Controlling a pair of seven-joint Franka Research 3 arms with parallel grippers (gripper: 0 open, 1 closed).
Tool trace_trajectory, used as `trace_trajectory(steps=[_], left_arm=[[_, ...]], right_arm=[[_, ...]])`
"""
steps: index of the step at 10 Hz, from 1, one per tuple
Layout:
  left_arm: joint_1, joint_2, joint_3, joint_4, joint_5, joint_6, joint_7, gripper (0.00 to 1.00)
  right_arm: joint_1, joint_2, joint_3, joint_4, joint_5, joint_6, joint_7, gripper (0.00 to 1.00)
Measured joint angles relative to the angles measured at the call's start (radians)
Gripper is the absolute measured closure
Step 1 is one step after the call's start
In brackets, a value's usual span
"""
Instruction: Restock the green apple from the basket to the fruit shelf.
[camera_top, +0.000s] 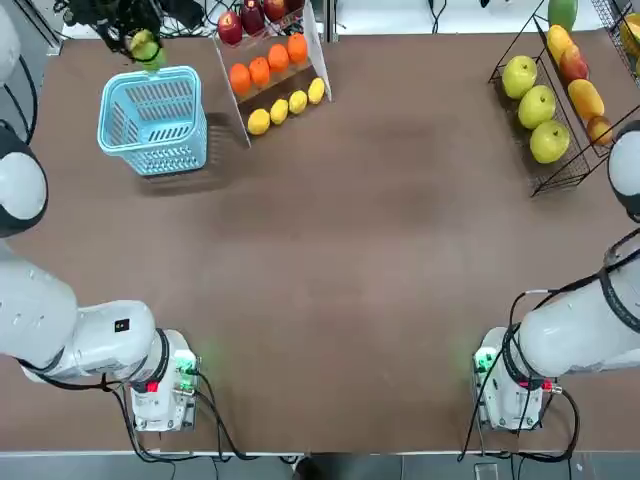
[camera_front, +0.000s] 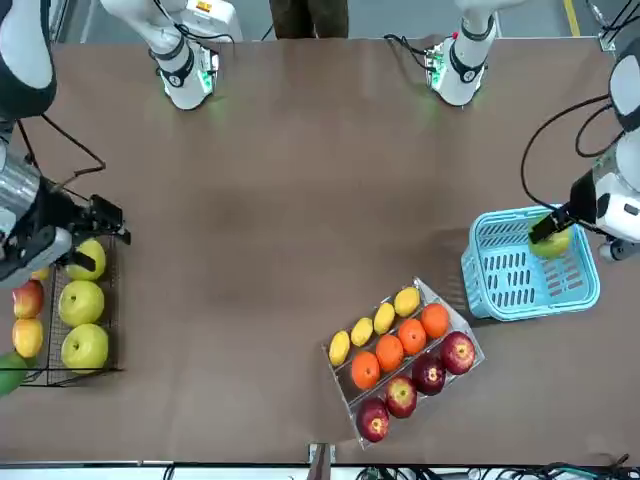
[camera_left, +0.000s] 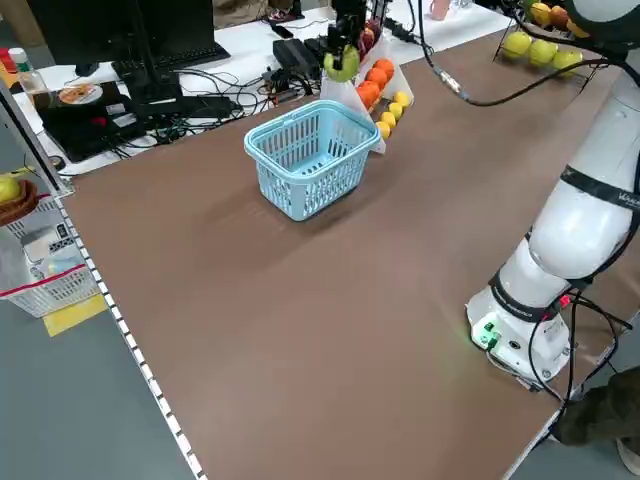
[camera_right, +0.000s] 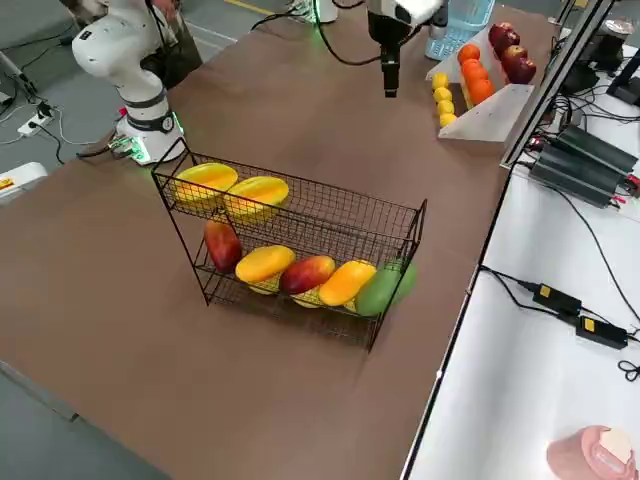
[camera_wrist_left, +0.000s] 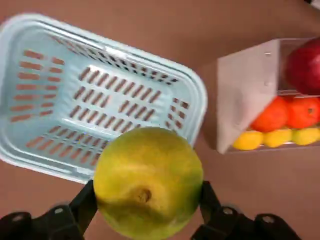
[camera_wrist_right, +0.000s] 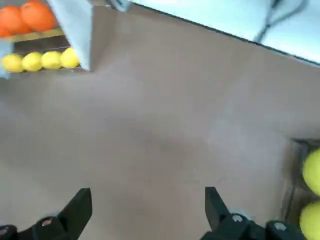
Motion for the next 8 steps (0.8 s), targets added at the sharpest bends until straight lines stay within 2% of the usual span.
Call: trace_trajectory(steps=[4,6,8], left_arm=[[-0.029,0.065,-0.051,0.099,-0.369,0.003,-0.137,0.14],[-0.138,0.111,-0.066,0.147,-0.436,0.019,-0.173,0.14],[-0.307,0.154,-0.073,0.179,-0.444,0.137,-0.302,0.14]], right_arm=[[-0.053,0.065,-0.004,-0.021,0.297,-0.001,-0.525,0.00],[-0.082,0.135,-0.006,-0.043,0.462,-0.010,-0.779,0.00],[-0.090,0.207,0.014,-0.050,0.636,-0.030,-0.970,0.00]])
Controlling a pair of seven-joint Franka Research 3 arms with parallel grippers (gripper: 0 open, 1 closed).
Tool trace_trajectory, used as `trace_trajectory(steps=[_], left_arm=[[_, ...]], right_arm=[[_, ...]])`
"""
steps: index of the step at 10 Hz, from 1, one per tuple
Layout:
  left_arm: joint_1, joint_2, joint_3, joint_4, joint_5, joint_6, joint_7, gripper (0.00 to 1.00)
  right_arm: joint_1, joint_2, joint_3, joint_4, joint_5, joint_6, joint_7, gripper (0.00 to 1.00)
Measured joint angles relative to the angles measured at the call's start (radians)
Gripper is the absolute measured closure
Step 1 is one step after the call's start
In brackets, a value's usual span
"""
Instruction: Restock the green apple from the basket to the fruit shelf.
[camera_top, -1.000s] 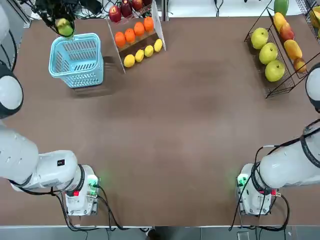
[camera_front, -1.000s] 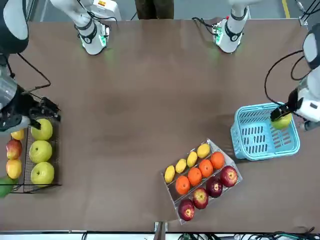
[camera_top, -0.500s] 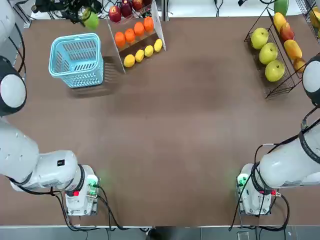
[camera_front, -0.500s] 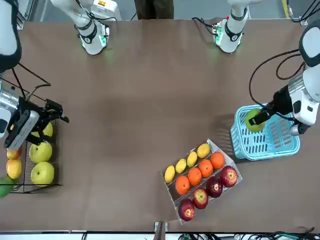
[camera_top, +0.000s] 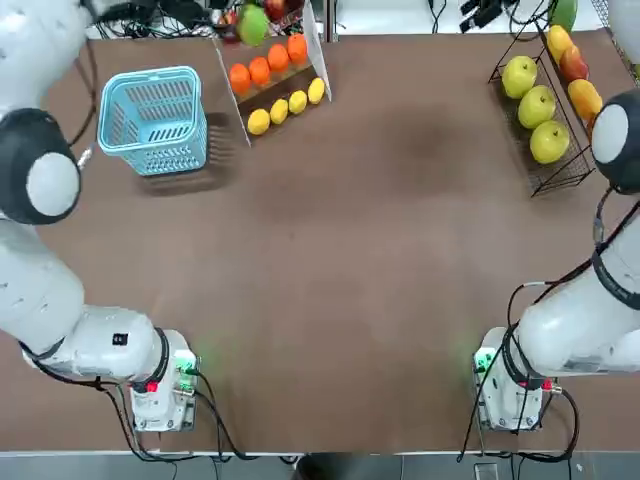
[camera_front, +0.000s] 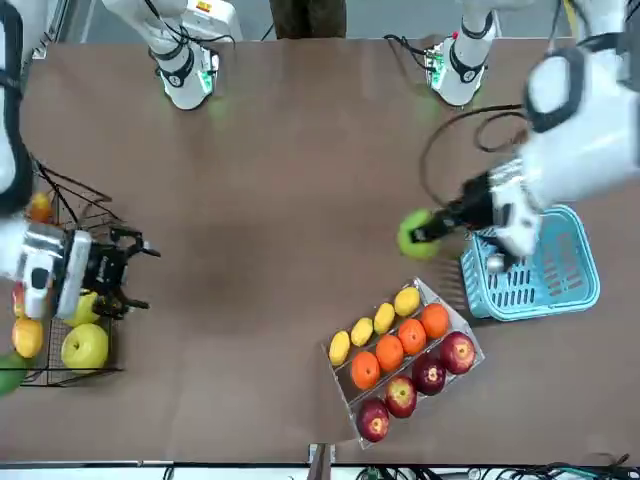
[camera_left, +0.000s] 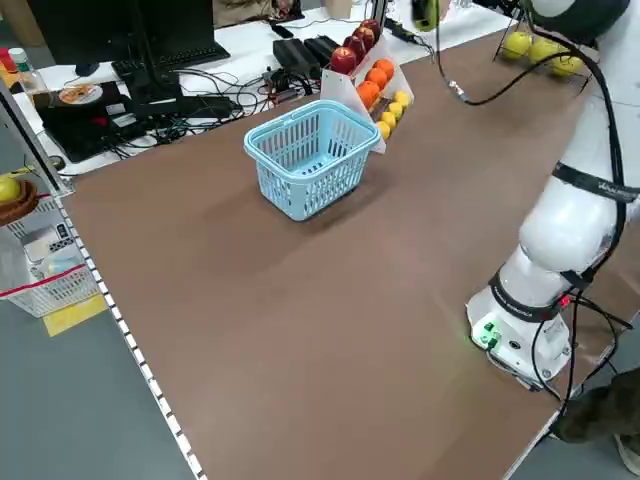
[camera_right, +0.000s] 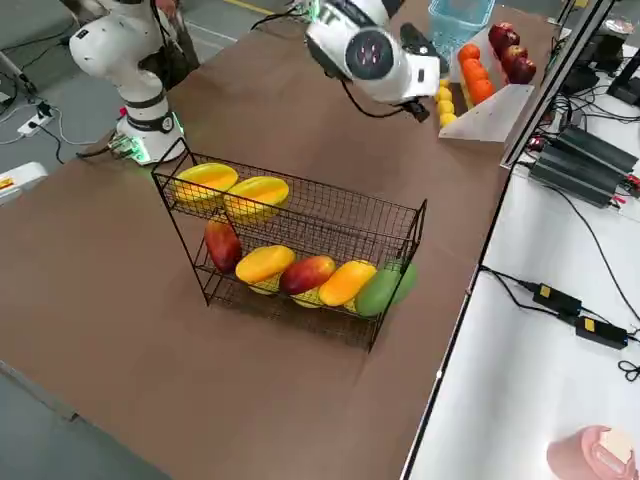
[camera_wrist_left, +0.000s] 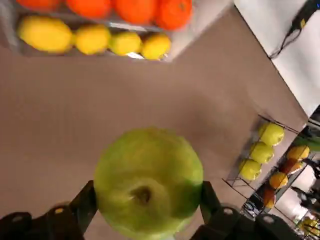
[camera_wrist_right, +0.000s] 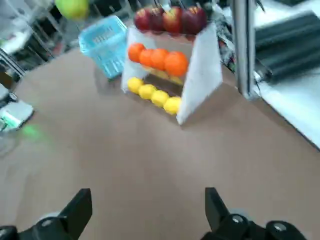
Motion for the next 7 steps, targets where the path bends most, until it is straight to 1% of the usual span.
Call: trace_trajectory(steps=[1,3,4,5,7], left_arm=[[-0.072,0.016,-0.001,0.010,0.000,0.059,-0.058,0.14],[-0.174,0.038,-0.001,0.021,0.000,0.161,-0.129,0.14],[-0.211,0.050,-0.001,0.023,0.000,0.217,-0.153,0.14],[-0.247,0.067,0.001,0.024,0.000,0.277,-0.169,0.14],[-0.336,0.117,0.005,0.033,0.000,0.415,-0.190,0.14]], right_arm=[[0.002,0.021,0.018,-0.006,0.082,-0.001,-0.079,0.00],[0.003,0.037,0.058,-0.046,0.261,-0.010,-0.279,0.00],[0.004,0.045,0.079,-0.086,0.347,-0.011,-0.392,0.00],[0.007,0.057,0.091,-0.127,0.429,-0.038,-0.487,0.00],[0.030,0.079,0.099,-0.201,0.587,-0.109,-0.634,0.00]])
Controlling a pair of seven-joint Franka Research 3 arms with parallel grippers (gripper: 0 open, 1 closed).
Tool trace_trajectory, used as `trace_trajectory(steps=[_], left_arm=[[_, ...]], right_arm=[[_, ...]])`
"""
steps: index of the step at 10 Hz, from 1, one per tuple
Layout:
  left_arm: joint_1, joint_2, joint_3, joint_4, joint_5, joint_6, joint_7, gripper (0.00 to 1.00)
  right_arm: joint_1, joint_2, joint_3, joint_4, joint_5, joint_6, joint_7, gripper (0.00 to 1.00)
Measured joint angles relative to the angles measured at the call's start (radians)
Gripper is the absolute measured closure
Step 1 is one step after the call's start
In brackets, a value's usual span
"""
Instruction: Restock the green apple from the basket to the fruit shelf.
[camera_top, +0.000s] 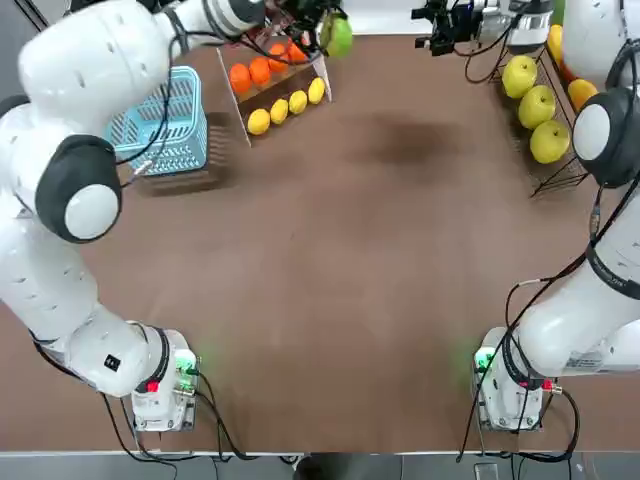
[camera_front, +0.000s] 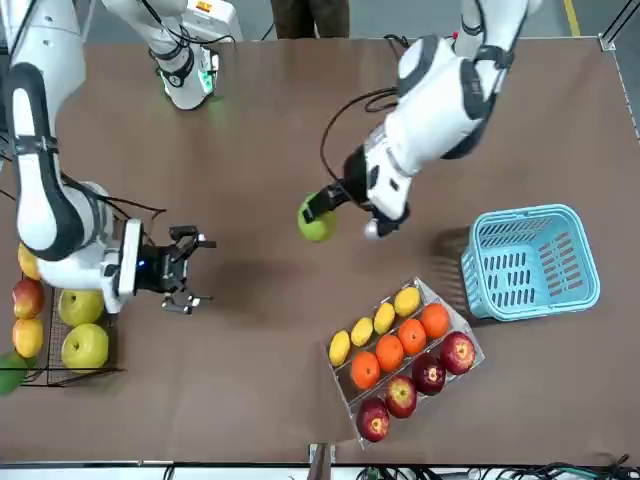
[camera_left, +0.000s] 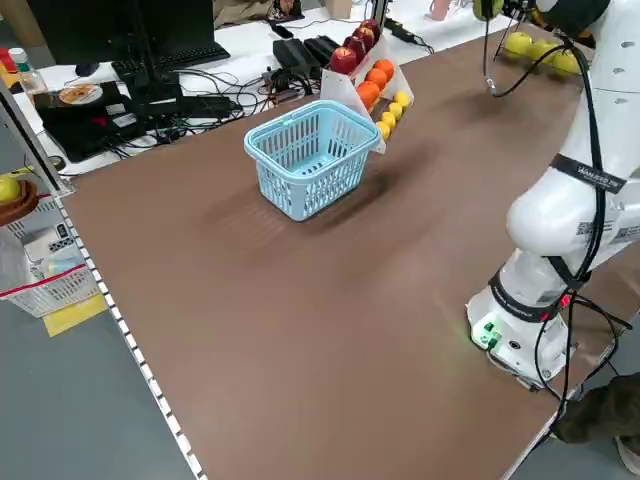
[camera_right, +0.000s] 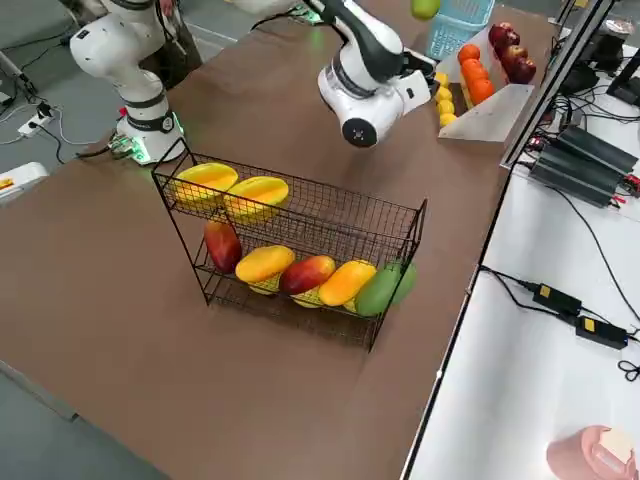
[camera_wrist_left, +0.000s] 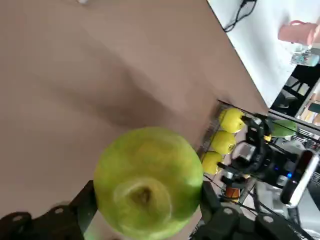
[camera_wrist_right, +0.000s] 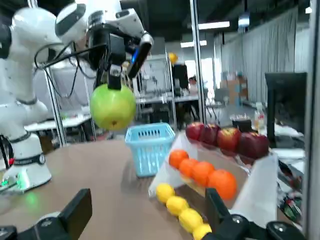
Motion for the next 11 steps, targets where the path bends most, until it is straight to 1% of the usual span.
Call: trace_trajectory(steps=[1,2,3,4,6,7,11], left_arm=[[-0.044,0.027,0.002,0.015,0.000,0.062,-0.019,0.14],[-0.071,0.049,0.003,0.041,0.000,0.104,-0.040,0.14],[-0.084,0.067,0.005,0.071,0.000,0.116,-0.056,0.14],[-0.094,0.080,0.007,0.088,0.000,0.124,-0.062,0.14],[-0.110,0.103,0.007,0.096,0.008,0.155,-0.063,0.14],[-0.116,0.113,0.008,0.097,0.019,0.163,-0.064,0.14],[-0.177,0.160,0.012,0.105,0.036,0.285,-0.073,0.14]], right_arm=[[0.020,0.010,0.001,-0.033,0.083,-0.034,-0.071,0.00],[0.041,0.017,0.002,-0.052,0.139,-0.067,-0.113,0.00],[0.051,0.023,0.002,-0.059,0.171,-0.099,-0.134,0.00],[0.050,0.033,0.000,-0.062,0.189,-0.144,-0.155,0.00],[0.036,0.059,-0.004,-0.067,0.198,-0.246,-0.174,0.00],[0.029,0.071,-0.005,-0.071,0.199,-0.275,-0.192,0.00],[0.031,0.083,-0.001,-0.100,0.200,-0.285,-0.225,0.00]])
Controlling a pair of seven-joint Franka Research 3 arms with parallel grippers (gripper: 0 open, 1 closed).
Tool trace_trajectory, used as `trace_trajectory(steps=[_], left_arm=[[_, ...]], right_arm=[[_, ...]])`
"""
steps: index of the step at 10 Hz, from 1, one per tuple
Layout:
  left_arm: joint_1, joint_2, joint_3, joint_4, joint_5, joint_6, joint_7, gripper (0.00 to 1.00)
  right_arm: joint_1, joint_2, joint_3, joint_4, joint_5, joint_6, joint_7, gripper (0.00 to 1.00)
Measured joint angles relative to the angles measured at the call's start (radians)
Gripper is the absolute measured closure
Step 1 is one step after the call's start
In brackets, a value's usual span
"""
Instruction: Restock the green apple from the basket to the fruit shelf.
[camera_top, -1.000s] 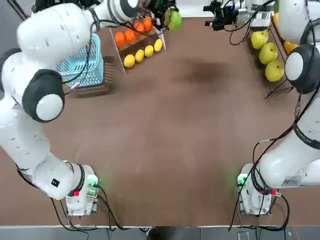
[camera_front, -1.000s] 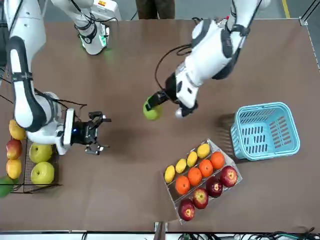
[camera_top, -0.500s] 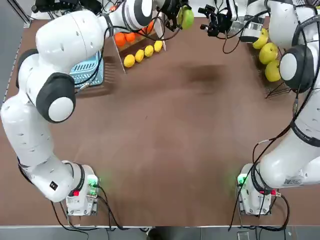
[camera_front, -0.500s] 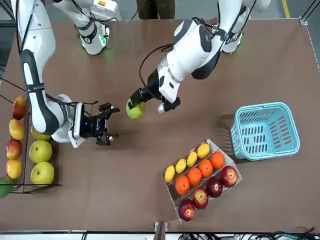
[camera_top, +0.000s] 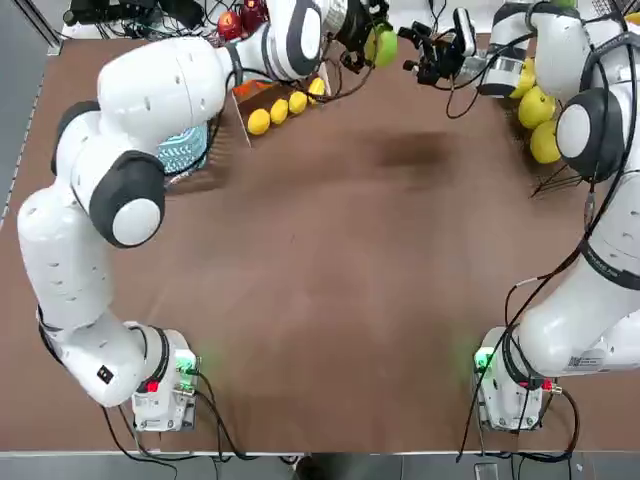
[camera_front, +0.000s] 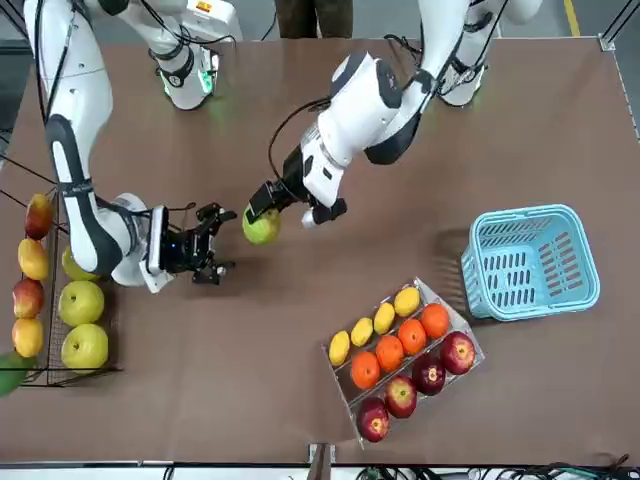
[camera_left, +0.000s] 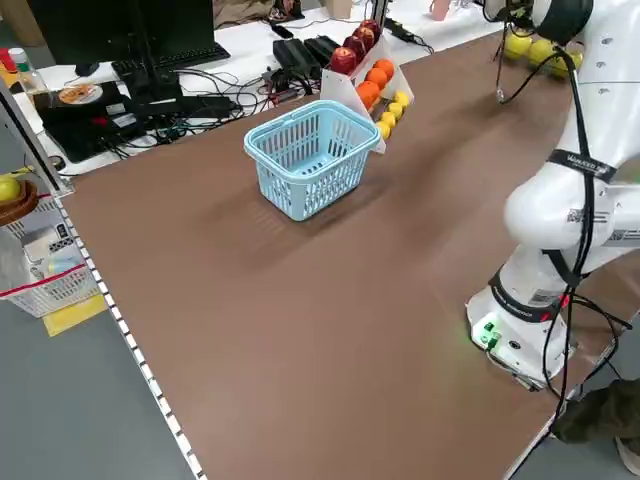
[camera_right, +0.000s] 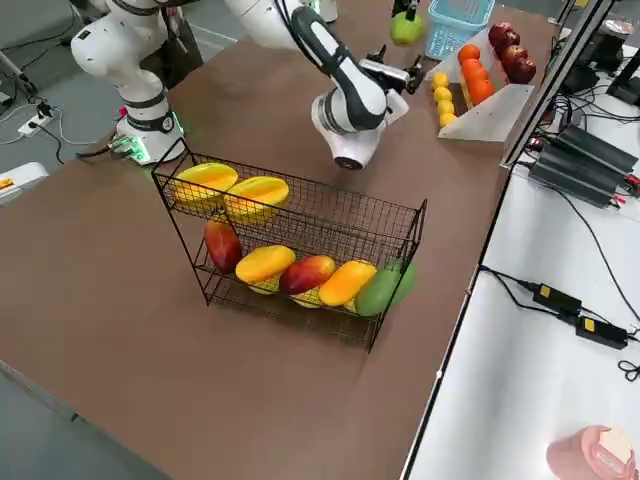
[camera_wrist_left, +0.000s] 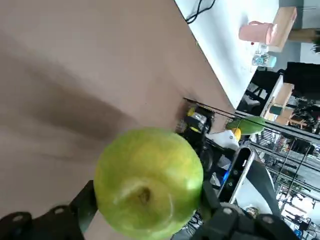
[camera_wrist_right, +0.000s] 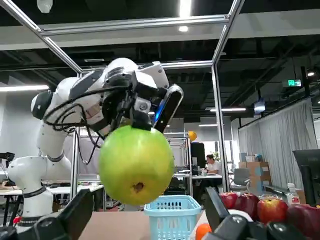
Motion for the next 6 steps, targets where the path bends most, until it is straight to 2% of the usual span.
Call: trace_trajectory(steps=[4,6], left_arm=[[-0.034,0.035,0.006,0.001,0.051,0.074,-0.028,0.14],[-0.044,0.049,0.027,0.002,0.052,0.077,-0.029,0.14]], right_arm=[[0.022,0.001,0.004,-0.039,0.001,-0.006,-0.003,0.00],[0.023,0.001,0.016,-0.066,0.004,-0.015,-0.003,0.00]])
